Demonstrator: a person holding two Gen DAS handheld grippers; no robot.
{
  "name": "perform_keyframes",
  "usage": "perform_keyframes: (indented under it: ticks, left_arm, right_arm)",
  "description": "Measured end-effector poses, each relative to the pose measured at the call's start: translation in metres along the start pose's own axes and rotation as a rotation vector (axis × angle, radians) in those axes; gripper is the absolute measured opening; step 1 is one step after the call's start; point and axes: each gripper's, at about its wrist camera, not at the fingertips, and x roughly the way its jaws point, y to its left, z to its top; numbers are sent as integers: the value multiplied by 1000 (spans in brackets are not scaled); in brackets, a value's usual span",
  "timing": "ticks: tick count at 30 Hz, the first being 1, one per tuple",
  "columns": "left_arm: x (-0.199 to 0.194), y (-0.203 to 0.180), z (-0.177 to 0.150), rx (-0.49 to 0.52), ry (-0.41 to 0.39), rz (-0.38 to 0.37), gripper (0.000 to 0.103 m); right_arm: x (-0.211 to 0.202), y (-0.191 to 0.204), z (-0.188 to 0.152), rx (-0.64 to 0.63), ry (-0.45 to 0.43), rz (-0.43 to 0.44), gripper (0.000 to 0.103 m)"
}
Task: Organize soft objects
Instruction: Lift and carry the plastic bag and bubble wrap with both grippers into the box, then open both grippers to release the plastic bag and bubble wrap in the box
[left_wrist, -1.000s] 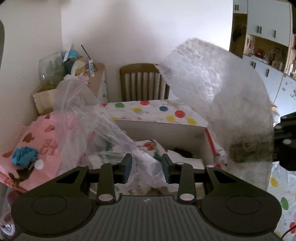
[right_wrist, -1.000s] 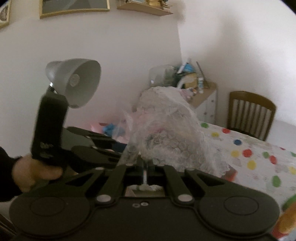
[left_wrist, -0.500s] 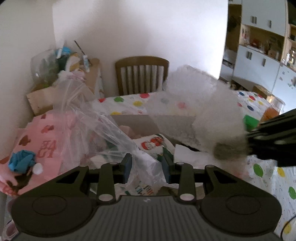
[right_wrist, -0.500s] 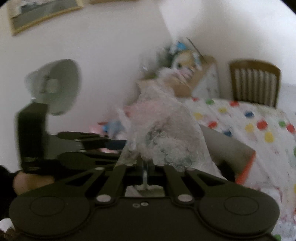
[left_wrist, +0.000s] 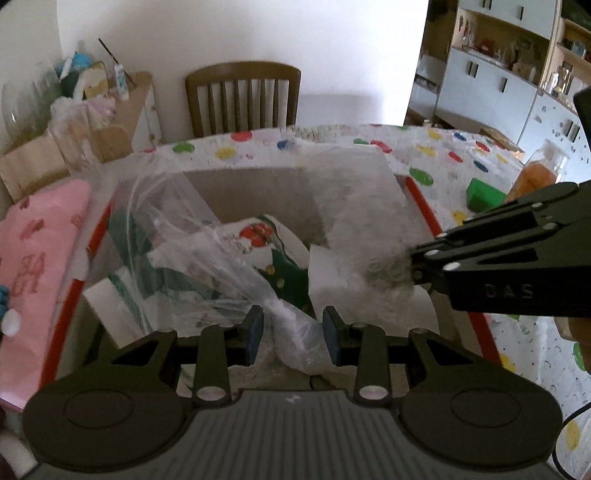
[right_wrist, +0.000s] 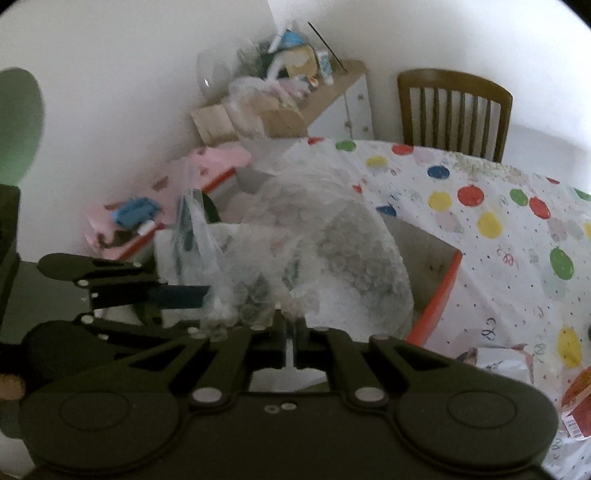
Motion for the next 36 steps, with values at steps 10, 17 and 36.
perform_keyframes:
  ticks: [10,17,36]
  left_arm:
    - [22,3,0,-2,58,-20,34]
    - [24,6,-2,-33,64,-27,35]
    - [-20,7,-10,-53,3,-2,71]
  right_arm:
    - [41,1,6,-17,87,-73,6]
    - [50,-1,4,-21,116,-101,13]
    - [-4,9,4,-37,60,-101,62]
